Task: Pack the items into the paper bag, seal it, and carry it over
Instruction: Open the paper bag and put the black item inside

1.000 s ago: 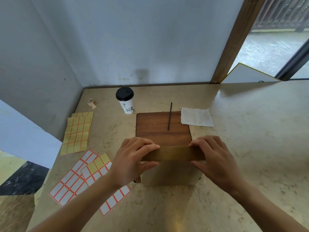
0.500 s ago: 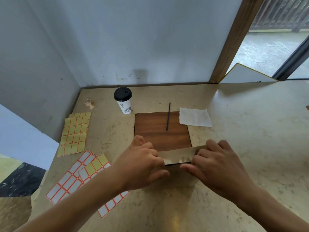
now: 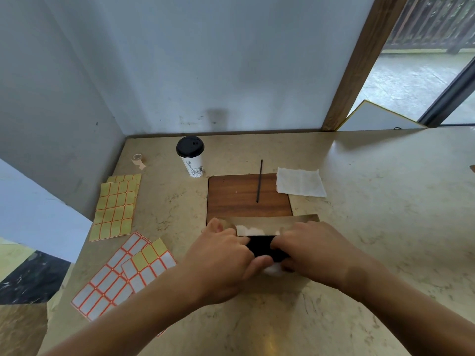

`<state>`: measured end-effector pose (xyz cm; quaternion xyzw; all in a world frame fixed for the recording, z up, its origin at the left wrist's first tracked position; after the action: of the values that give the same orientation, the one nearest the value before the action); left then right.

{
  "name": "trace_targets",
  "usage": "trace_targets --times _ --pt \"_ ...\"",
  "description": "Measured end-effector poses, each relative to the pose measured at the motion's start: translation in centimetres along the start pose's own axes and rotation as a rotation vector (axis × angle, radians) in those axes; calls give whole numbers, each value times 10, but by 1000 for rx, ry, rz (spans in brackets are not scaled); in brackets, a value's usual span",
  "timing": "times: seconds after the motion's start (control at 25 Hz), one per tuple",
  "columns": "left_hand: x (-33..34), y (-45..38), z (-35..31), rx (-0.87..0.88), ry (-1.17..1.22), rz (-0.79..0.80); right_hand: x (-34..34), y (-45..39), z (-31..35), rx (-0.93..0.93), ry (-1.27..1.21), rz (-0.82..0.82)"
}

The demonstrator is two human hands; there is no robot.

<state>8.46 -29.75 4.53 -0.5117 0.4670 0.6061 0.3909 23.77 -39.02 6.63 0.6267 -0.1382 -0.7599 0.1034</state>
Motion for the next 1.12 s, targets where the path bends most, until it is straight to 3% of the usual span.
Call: trace_targets --times 0.12,0.24,0.4,0.6,0.96,1.12 --pt "-1 -5 -5 -78 -55 -48 4 -2 -1 2 -79 79" --pt "-8 -10 -8 -104 -94 12 10 -2 -4 31 -76 116" --pt "-12 -22 -14 -21 -175 84 17 0 -9 45 -73 97" --pt "3 -20 4 -111 -237 194 28 6 -24 79 -83 51" --pt "2 -10 12 -120 -255 217 26 0 -36 53 -67 80" --pt "-17 -24 -16 -22 -188 24 21 -4 -34 32 -60 104"
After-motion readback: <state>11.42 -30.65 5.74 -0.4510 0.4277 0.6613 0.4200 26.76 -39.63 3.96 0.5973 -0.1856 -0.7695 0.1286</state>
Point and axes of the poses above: each hand's wrist, its own y-axis away from the middle knuckle, its own x-axis out of the palm, z = x × y, the point moved 1 cm from there along -y, towards the middle knuckle, and after that the axes turned 7 degrees about -y, right-handed, at the moved point
